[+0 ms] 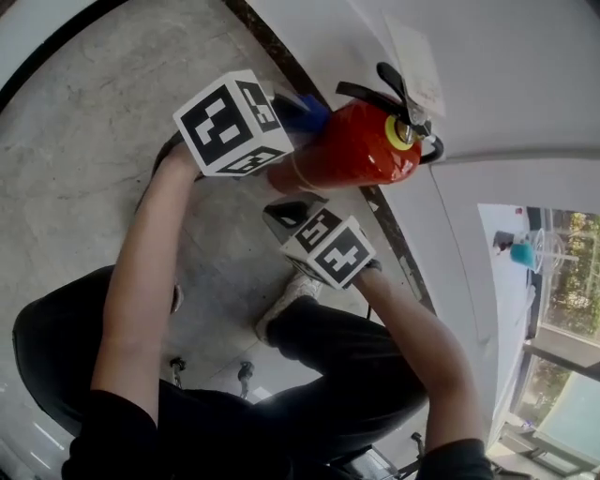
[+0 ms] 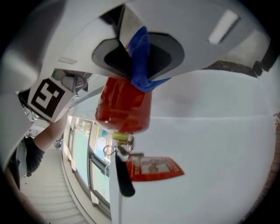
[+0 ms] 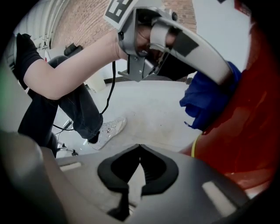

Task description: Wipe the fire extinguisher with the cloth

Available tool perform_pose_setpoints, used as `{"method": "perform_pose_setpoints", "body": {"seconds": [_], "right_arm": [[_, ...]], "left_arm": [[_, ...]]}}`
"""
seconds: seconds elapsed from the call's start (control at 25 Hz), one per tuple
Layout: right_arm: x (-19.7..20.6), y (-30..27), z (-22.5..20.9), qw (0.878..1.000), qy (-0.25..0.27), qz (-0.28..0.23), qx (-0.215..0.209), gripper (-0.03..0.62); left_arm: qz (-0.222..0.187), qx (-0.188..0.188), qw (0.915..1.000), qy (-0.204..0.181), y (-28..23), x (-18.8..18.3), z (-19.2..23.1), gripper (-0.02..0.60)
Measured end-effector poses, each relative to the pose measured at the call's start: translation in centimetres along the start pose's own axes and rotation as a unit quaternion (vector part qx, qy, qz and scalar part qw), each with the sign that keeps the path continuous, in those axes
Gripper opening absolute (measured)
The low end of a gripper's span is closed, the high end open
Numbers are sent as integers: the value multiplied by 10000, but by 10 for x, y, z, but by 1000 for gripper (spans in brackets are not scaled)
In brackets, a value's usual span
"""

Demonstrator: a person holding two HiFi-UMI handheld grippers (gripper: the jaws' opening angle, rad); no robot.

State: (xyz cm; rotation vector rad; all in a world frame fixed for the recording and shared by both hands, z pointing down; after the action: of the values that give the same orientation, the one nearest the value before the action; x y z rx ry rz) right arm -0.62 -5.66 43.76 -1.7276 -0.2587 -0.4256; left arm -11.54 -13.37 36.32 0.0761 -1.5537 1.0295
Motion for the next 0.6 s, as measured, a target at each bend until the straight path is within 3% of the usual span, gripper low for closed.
{"method": "perform_pose_setpoints", "body": {"seconds": [0.12,0.36,0.6], "right_arm": [[-1,5,4,10000,-55,-2,79,3],[-1,9,8,9990,-351,12,272,3],[-11,16,6,9963,-660,18,548,3]], "left_arm": [[-267,96,9993,-239,19,-22,-3,101],[-306,311,9956,-825,38,-50,-9,101],[-726,522,9926,-819,55,-68,-14,101]]}}
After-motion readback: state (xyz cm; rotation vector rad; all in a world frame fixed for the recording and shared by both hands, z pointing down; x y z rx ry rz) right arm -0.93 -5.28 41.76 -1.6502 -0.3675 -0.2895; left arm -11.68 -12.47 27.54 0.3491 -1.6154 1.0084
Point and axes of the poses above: the fingertips, and each gripper's own axes: y backward along the fingers, z to its left, x out of its underside, the point moved 7 cm from there along y, backward along the fingers, and after that the axes turned 4 degrees about z, right-handed, at the moved point
